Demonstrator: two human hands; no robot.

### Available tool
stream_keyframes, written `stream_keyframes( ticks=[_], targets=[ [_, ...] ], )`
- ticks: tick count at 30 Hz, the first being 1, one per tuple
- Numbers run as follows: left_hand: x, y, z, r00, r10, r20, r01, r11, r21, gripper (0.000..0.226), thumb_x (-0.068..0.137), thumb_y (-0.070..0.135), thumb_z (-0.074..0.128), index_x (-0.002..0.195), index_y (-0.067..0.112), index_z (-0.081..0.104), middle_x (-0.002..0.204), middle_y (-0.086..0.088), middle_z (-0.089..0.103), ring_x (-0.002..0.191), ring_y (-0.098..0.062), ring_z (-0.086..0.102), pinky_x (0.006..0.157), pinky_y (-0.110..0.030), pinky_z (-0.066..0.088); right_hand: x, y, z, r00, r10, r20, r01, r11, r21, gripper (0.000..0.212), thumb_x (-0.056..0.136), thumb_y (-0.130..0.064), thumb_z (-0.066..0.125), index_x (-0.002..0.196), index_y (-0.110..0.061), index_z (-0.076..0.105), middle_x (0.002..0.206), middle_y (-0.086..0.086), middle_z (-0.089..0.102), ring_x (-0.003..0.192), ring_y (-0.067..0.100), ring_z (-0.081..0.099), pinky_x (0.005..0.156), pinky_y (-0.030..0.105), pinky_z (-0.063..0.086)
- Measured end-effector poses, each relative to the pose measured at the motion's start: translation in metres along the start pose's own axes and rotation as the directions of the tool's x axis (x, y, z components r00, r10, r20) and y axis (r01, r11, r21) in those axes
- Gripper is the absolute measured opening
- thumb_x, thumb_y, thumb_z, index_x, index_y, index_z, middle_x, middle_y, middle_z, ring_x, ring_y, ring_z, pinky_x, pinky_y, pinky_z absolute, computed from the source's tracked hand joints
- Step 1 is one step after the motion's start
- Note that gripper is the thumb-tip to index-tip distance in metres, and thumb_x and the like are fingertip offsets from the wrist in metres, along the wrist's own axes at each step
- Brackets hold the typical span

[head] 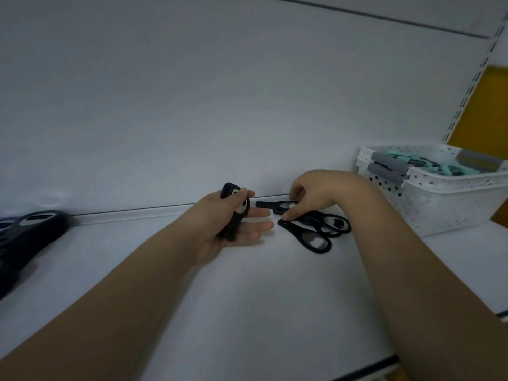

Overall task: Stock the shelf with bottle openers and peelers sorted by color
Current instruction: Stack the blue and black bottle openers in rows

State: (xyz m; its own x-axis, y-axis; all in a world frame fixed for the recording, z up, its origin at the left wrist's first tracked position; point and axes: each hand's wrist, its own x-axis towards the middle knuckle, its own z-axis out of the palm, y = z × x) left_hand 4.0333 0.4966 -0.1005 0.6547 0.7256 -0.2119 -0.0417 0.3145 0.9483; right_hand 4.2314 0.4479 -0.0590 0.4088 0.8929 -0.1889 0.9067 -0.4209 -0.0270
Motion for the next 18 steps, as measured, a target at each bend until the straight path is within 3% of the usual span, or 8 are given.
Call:
stream_keyframes(
  ticks=[3,7,13,16,18],
  targets=[
    [-0.003,0.0,0.0,0.999,0.038,0.007,-0.038,0.994,0.102,0.029,0.103,0.039,0.046,0.12,0.019,0.059,0.094,-0.006,0.077,0.068,-0.02,0.074,0.043,-0.021,0.048,0.006,0.001,0.005,0.998,-0.042,-0.056,0.048,0.992,0.12,0.052,0.07,-0.053,0.083,0.112,-0.024,0.069,0.11,-0.006,0.067,0.103,0.016,0.062,0.097,0.037,0.051],
    [0.002,-0.001,-0.001,0.996,0.074,-0.057,-0.065,0.987,0.145,0.027,0.103,0.036,0.048,0.116,0.017,0.062,0.082,-0.005,0.076,0.052,-0.018,0.063,0.039,-0.018,0.034,0.01,0.001,0.009,0.99,-0.115,-0.076,0.13,0.961,0.244,0.037,0.074,-0.035,0.085,0.107,-0.026,0.071,0.092,-0.015,0.065,0.094,0.01,0.062,0.086,0.026,0.048],
    [0.01,-0.003,-0.008,0.971,0.198,-0.136,-0.136,0.921,0.366,0.027,0.101,0.032,0.053,0.117,0.011,0.059,0.076,-0.001,0.061,0.042,-0.012,0.041,0.038,-0.018,0.029,0.012,-0.003,0.013,0.989,-0.149,0.012,0.141,0.955,0.261,0.027,0.077,-0.031,0.084,0.095,-0.029,0.064,0.095,-0.012,0.063,0.099,0.014,0.06,0.095,0.032,0.049],
    [0.007,0.0,-0.01,0.958,0.248,-0.146,-0.174,0.902,0.395,0.031,0.101,0.038,0.051,0.11,0.012,0.063,0.07,0.0,0.059,0.039,-0.01,0.04,0.036,-0.018,0.03,0.008,-0.008,0.013,0.981,-0.183,0.059,0.155,0.936,0.315,0.018,0.079,-0.027,0.082,0.091,-0.027,0.069,0.096,-0.007,0.067,0.097,0.015,0.062,0.092,0.029,0.049],
    [0.005,0.004,-0.012,0.918,0.372,-0.14,-0.26,0.829,0.495,0.036,0.1,0.047,0.048,0.102,0.016,0.065,0.065,0.0,0.062,0.039,-0.01,0.044,0.037,-0.02,0.035,0.006,-0.011,0.014,0.979,-0.199,0.054,0.172,0.932,0.319,0.012,0.079,-0.029,0.08,0.087,-0.025,0.071,0.092,-0.005,0.069,0.091,0.015,0.064,0.087,0.03,0.051]
  ],
)
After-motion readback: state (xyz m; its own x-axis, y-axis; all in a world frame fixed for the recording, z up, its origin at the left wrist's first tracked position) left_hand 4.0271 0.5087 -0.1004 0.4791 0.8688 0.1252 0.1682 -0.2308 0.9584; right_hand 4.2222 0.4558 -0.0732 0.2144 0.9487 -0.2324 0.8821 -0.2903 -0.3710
